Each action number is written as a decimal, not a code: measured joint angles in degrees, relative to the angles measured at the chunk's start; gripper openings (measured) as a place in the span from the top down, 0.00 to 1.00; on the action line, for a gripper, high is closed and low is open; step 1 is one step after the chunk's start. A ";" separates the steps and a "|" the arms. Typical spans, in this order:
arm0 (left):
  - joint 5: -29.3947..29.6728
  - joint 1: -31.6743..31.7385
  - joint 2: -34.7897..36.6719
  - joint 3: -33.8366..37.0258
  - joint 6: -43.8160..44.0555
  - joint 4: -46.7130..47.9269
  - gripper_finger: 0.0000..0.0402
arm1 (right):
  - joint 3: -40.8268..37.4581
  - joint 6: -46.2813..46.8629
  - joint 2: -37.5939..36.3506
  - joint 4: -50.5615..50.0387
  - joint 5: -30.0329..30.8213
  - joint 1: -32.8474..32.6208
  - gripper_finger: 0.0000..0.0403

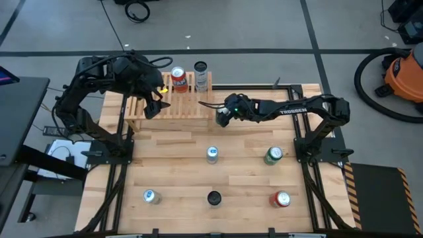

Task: Place canned beverage on shelf
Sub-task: Put the top green soda can on the shelf

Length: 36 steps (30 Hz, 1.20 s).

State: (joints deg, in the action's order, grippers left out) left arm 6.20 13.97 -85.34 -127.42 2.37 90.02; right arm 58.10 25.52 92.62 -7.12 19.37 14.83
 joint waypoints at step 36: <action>0.06 0.11 -0.04 0.00 1.47 -0.01 0.02 | -4.06 -12.26 4.92 11.10 -8.18 3.72 0.01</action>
State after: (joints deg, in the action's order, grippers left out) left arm 6.25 14.09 -85.38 -127.42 3.84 90.00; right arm 54.04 13.25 97.54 3.98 11.19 18.55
